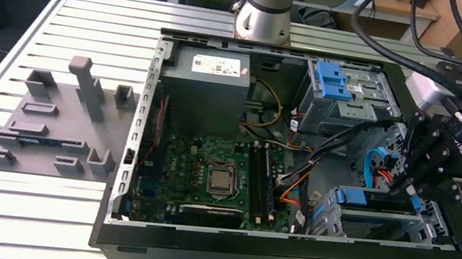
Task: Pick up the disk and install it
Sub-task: 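Insert the first disk wire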
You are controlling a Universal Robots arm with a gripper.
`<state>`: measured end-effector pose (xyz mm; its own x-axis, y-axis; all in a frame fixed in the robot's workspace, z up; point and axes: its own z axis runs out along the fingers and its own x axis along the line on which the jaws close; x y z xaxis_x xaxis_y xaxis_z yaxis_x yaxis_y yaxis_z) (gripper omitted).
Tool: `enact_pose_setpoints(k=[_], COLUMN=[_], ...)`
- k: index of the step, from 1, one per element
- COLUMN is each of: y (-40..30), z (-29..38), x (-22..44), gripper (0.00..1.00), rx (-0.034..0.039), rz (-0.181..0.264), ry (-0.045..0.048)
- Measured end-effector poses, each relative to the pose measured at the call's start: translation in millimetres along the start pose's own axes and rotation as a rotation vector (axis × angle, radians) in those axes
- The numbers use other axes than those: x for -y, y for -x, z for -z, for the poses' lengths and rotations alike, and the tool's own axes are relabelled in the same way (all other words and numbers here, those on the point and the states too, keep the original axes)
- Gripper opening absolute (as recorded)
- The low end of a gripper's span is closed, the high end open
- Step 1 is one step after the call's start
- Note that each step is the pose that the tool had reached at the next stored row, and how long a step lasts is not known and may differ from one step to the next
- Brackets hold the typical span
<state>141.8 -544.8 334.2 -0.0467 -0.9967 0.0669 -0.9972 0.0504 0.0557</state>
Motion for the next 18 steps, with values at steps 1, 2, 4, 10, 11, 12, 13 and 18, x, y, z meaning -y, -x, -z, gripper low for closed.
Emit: enact_pose_setpoints(k=[1,2,4,10,11,12,13,18], y=[0.0,0.0,0.0,0.1,0.1,0.1,0.1,0.0], z=[-0.1,-0.3,-0.7,-1.6,-1.7,-1.7,-1.6,0.9], x=[0.1,0.1,0.3,0.7,0.7,0.7,0.7,0.6], gripper=[0.17,0.17,0.17,0.17,0.17,0.17,0.17,0.17], rx=[-0.0001,0.0000,-0.0001,-0.0002,-0.0001,-0.0001,0.0000,-0.0001], rz=[0.000,0.000,0.000,-0.001,-0.001,-0.001,0.000,0.000], ry=[0.0001,0.0001,0.0005,0.0022,0.0026,0.0032,0.0036,0.0053])
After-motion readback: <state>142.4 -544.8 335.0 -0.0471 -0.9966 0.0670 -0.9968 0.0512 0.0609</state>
